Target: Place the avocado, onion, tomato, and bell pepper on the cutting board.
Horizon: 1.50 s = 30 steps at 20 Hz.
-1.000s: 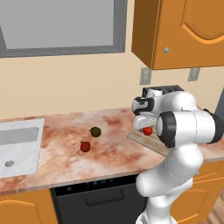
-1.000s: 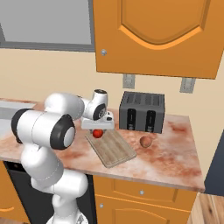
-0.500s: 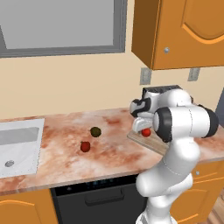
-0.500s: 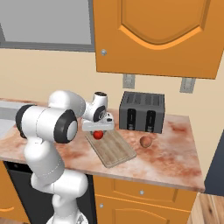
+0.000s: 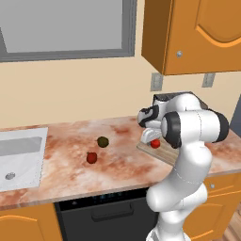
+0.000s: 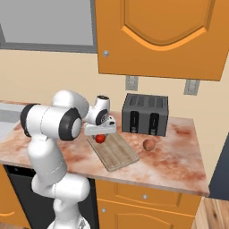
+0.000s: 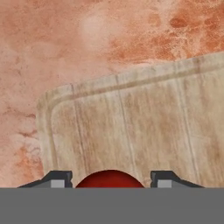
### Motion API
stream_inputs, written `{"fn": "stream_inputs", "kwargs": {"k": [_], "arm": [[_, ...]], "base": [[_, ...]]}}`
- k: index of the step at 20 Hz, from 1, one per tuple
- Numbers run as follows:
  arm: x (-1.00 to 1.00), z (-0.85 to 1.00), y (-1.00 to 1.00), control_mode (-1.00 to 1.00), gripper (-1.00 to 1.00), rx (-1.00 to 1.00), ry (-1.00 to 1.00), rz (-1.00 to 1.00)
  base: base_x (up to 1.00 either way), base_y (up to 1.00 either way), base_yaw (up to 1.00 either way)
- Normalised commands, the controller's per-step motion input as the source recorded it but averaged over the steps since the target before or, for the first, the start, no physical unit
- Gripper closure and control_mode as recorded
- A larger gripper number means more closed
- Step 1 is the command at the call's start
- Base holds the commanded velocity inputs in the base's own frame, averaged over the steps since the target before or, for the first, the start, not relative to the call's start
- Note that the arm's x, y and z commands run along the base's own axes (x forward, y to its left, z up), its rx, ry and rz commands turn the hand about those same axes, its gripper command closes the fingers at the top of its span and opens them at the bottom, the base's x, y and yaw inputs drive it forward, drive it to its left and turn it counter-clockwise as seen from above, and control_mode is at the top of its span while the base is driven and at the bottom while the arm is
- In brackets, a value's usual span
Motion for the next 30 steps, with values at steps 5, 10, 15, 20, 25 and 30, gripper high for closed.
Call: {"fn": "stream_inputs", "kwargs": {"k": [5, 10, 15, 20, 25, 30], "arm": [[0.04, -0.17, 0.00, -1.00, 1.00, 0.00, 0.00, 0.06], [0.00, -0.08, 0.00, -1.00, -1.00, 0.00, 0.00, 0.03], [0.00, 0.01, 0.00, -1.00, -1.00, 0.00, 0.00, 0.00], [0.00, 0.25, 0.00, -1.00, -1.00, 0.00, -0.06, 0.00], [0.00, 0.37, 0.03, -1.00, -1.00, 0.00, -0.12, 0.00], [-0.03, 0.47, 0.15, -1.00, -1.00, 0.00, -0.19, 0.00]], "base": [[0.00, 0.00, 0.00], [0.00, 0.00, 0.00], [0.00, 0.00, 0.00], [0.00, 0.00, 0.00], [0.00, 0.00, 0.00], [0.00, 0.00, 0.00]]}}
